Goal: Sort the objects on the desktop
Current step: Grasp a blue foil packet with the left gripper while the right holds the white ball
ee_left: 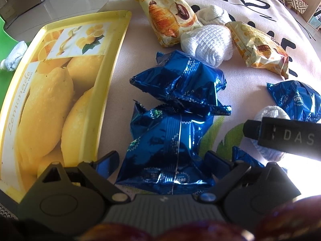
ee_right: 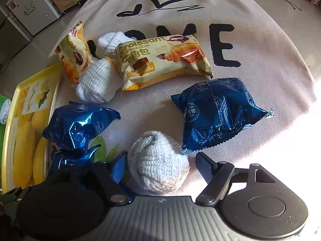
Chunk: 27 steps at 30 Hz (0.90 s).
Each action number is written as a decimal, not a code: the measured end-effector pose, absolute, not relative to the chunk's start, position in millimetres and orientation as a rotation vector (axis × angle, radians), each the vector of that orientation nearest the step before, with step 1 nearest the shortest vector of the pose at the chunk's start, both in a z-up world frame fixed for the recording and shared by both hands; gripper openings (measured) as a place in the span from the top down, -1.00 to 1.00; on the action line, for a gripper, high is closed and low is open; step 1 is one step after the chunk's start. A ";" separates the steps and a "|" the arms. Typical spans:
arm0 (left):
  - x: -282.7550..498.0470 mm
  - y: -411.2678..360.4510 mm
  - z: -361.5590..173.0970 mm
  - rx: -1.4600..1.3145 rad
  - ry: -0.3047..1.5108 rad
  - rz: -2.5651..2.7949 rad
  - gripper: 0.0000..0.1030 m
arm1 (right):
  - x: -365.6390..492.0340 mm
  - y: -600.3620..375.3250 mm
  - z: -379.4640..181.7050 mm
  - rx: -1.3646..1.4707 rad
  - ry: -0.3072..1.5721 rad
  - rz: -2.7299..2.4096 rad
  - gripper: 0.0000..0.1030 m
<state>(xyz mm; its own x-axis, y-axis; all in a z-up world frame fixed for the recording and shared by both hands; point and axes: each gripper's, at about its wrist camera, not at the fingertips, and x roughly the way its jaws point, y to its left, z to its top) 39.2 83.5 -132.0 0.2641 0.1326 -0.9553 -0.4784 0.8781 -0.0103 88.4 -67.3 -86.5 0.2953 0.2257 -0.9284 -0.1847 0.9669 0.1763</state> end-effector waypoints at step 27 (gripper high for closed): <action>11.6 84.3 -94.7 -0.442 1.155 0.311 -0.46 | 94.1 -78.9 -55.2 0.189 1.194 0.345 -0.21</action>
